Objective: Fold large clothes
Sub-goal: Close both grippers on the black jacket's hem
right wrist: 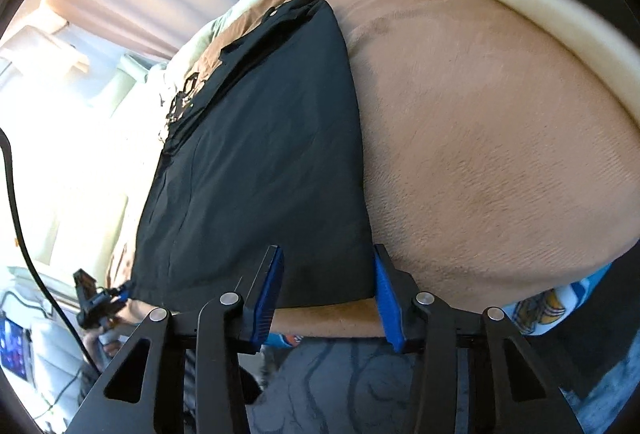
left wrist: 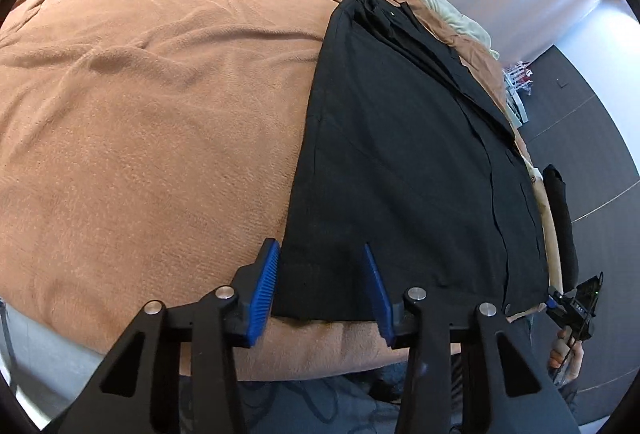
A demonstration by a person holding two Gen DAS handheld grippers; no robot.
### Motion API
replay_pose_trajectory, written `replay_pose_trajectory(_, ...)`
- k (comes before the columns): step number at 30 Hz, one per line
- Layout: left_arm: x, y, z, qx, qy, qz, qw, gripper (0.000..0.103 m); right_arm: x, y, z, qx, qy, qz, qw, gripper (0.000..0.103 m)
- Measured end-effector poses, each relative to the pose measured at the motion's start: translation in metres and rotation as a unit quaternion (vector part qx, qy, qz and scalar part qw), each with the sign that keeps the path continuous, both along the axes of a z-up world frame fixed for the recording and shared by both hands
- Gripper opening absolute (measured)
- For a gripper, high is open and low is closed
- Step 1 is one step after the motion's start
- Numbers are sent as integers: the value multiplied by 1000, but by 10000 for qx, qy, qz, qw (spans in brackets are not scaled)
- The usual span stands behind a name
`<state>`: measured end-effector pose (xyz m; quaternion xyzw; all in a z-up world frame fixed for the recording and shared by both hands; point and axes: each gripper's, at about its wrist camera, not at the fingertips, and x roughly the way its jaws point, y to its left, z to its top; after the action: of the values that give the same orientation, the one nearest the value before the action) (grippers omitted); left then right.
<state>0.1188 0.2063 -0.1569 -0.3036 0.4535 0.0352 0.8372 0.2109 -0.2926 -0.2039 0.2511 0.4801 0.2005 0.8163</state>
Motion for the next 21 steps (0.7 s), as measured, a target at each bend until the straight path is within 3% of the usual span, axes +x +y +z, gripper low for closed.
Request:
replay_pose_trajectory(8,20,6,-4,-160,-99,110,9998,43,17,9,-3,383,-43,-159,9991,46)
replay_pose_trajectory(10,27,7,-7,-185,-97,126,9997,38,22,11,-5,424,-37,-191,9989,45)
replay_pose_trajectory(16,27,2,-6,-97,10,75,9999,32,32,17,-10,421,76,-306,9986,28)
replay_pose_trajectory(19,21,0,-7,-46,-18,96,9999,22,28,24,-9,270,33,-213,9994,24)
replay_pose_trajectory(21,19,1,-6,-115,-65,162,9998,13,29,26,-9,223,13,-181,9996,7)
